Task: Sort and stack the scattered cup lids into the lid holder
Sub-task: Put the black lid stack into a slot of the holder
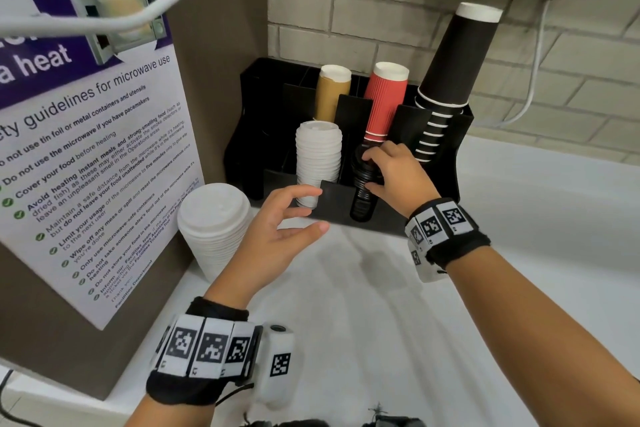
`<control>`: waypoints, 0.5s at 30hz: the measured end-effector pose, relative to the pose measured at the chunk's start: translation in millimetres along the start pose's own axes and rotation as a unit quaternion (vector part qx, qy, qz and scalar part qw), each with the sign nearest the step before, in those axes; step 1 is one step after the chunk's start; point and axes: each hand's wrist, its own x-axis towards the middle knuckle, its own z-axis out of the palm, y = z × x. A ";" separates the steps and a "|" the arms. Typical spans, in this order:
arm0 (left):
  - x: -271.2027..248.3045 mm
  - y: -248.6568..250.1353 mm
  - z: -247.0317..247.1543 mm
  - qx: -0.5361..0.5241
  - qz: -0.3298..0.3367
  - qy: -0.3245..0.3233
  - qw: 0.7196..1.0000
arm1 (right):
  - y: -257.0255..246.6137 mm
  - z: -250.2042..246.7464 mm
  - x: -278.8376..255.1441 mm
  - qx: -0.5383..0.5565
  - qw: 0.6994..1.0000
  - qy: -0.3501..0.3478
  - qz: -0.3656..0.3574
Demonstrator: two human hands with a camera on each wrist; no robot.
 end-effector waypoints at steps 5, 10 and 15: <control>0.8 0.8 -0.6 0.004 0.002 -0.001 1.000 | 0.7 0.6 0.5 0.017 1.000 0.000 0.003; 0.3 0.5 -1.2 0.010 0.002 -0.001 1.000 | 4.8 -3.3 3.5 0.071 0.997 0.012 0.031; 0.7 1.4 -2.6 0.012 0.005 0.005 1.000 | 11.2 -13.7 12.4 0.114 0.991 0.005 0.066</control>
